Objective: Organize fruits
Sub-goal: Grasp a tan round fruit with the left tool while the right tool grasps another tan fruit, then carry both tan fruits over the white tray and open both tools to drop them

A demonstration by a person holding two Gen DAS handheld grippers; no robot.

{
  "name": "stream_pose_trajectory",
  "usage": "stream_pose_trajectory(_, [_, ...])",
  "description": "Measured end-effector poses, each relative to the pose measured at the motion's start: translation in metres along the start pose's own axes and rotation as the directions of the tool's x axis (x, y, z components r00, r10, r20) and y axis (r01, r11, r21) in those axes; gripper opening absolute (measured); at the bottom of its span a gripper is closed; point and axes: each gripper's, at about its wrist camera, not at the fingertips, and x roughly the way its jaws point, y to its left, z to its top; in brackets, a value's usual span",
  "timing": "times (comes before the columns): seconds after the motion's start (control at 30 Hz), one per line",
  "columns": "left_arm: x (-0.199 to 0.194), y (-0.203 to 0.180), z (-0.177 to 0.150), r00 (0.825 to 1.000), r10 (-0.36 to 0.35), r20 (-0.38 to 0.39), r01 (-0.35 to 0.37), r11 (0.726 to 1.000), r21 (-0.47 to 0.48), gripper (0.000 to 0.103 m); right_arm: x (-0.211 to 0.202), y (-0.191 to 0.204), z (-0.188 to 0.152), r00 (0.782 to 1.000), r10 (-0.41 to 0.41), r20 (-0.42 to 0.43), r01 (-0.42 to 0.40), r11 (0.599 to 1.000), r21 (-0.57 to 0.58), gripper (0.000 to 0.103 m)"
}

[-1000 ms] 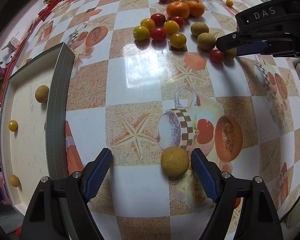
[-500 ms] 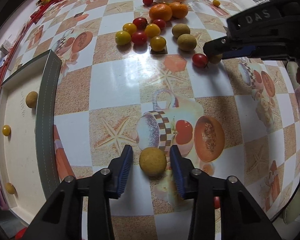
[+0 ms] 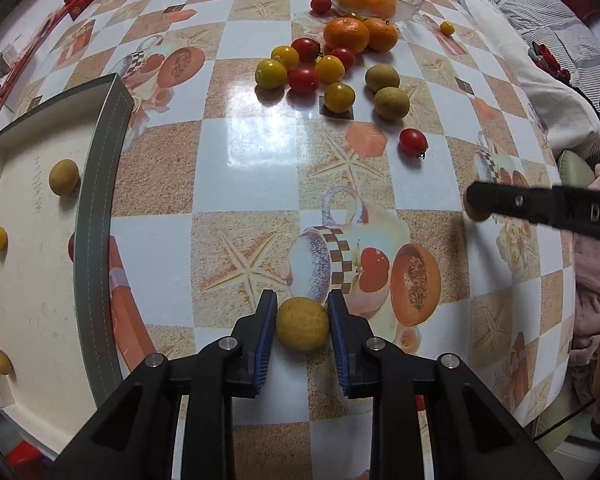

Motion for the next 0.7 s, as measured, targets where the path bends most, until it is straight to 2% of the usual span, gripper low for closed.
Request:
stream_pose_trajectory(0.33, [-0.029, 0.005, -0.005, 0.999, -0.004, 0.046, 0.003, 1.0, 0.015, 0.028, -0.01, 0.018, -0.015, 1.0, 0.009, -0.01, -0.009, 1.0, -0.013, 0.026])
stream_pose_trajectory(0.5, [-0.046, 0.017, -0.003, 0.997, 0.0, 0.08, 0.0, 1.0, 0.007, 0.028, -0.015, 0.039, -0.014, 1.0, 0.013, -0.007, -0.013, 0.999, -0.043, 0.027])
stream_pose_trajectory(0.7, [-0.063, 0.047, -0.005, 0.993, 0.02, 0.116, -0.015, 0.999, -0.046, 0.028, -0.014, 0.079, -0.008, 1.0, 0.024, -0.009, -0.025, 0.994, -0.108, 0.027])
